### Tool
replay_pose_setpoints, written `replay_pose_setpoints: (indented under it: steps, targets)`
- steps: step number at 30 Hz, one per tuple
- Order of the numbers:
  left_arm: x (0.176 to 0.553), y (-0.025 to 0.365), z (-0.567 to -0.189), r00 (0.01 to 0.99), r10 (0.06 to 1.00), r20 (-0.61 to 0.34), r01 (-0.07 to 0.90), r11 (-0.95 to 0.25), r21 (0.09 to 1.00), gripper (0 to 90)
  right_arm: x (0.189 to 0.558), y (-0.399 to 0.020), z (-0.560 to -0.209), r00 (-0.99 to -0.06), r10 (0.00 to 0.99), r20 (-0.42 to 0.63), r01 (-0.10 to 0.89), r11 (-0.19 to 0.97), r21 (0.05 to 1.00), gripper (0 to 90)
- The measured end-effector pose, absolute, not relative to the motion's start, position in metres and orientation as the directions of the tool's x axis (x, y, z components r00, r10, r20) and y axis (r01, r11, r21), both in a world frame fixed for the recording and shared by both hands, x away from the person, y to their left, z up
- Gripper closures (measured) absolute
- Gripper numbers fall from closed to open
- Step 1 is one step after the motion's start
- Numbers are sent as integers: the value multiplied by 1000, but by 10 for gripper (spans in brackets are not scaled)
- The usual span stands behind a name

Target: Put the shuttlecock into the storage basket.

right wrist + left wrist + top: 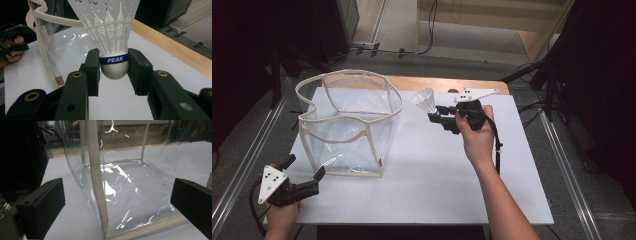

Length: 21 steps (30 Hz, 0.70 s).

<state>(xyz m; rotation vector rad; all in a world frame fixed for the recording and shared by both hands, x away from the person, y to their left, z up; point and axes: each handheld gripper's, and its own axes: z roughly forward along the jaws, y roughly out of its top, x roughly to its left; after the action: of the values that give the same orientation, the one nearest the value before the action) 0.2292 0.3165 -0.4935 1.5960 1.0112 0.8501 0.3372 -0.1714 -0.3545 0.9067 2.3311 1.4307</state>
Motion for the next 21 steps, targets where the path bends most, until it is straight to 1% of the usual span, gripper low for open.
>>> replay_pose_setpoints:
  steps: [21]
  targets:
    - [229, 316, -493, 401, 915, 40, 198, -130, 972, 0, 344, -149, -339, -792, 603, 93, 341, 311, 887, 615]
